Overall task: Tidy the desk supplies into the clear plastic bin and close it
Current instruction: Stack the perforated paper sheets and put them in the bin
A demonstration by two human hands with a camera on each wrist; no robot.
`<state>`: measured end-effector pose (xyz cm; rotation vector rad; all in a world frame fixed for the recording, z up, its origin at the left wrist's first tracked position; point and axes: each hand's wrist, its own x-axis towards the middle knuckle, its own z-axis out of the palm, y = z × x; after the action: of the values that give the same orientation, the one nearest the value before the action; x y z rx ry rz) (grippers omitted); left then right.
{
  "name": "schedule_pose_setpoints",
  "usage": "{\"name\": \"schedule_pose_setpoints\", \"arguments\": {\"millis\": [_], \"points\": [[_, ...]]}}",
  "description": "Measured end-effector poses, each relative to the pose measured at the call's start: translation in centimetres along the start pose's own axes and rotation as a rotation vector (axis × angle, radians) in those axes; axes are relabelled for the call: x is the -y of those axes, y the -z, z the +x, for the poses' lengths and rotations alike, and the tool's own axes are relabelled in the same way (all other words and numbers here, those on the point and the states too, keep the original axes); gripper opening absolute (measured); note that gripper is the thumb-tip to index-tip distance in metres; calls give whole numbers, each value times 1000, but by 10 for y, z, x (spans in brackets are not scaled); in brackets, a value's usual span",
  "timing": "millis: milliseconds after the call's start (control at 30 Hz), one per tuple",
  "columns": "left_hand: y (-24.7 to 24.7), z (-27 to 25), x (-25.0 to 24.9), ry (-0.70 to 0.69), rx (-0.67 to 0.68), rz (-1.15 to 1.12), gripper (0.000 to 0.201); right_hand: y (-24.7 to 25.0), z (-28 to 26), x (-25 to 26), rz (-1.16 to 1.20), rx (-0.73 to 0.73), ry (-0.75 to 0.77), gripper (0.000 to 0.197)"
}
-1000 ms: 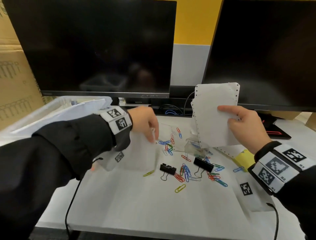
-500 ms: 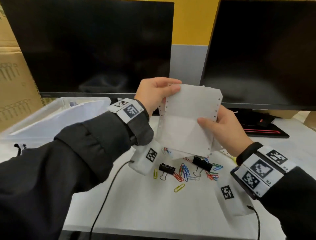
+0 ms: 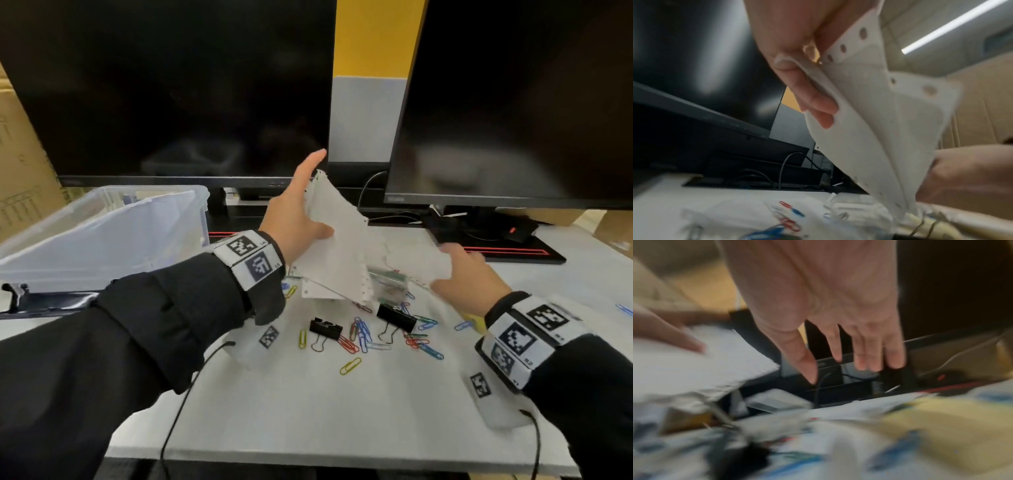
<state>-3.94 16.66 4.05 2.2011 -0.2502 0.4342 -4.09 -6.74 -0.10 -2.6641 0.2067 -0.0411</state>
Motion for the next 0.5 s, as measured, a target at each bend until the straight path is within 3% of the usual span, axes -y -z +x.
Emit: {"name": "schedule_pose_setpoints", "arguments": {"millis": [67, 133, 200, 333, 500], "points": [[2, -1, 6, -82, 22, 155, 57, 7, 9, -19, -264, 2, -169, 62], [2, -2, 15, -115, 10, 273, 29, 14, 9, -28, -366, 78, -306, 59], [0, -3, 23, -114, -22, 305, 28, 17, 8, -32, -388, 157, -348, 51], [-4, -5, 29, -122, -67, 271, 28, 16, 5, -26, -630, 300, -216, 43], [-11, -12, 29, -182, -60, 312, 25, 3, 12, -32, -574, 199, -186, 42]]}}
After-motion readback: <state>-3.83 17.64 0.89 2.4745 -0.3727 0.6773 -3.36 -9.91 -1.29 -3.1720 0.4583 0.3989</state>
